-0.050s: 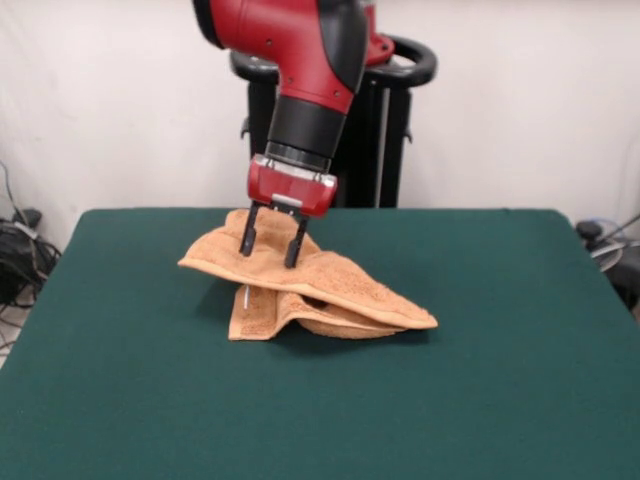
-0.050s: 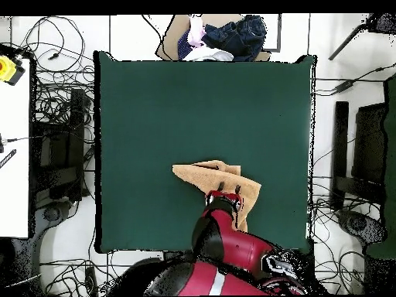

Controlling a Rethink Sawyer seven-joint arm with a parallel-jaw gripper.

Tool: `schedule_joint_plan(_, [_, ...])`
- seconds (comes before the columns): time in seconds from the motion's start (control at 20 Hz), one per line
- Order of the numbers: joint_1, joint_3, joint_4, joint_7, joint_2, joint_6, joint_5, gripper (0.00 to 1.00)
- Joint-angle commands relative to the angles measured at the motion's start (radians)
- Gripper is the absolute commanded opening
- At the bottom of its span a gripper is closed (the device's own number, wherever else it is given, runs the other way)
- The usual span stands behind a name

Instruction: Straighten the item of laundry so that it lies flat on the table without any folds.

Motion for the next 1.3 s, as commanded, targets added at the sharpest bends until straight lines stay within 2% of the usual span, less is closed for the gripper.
schedule_joint_plan(0.05, [0.020,0.034,-0.129,0.193,0.063,-0.064,0.075,1.00])
schedule_joint_plan(1.15, [0.011,0.047,-0.175,0.203,0.135,-0.112,0.063,1.00])
schedule_joint_plan(1.2, [0.010,0.045,-0.181,0.193,0.133,-0.097,0.058,0.00])
schedule_joint_plan(1.3, [0.011,0.041,-0.187,0.182,0.137,-0.112,0.040,0.00])
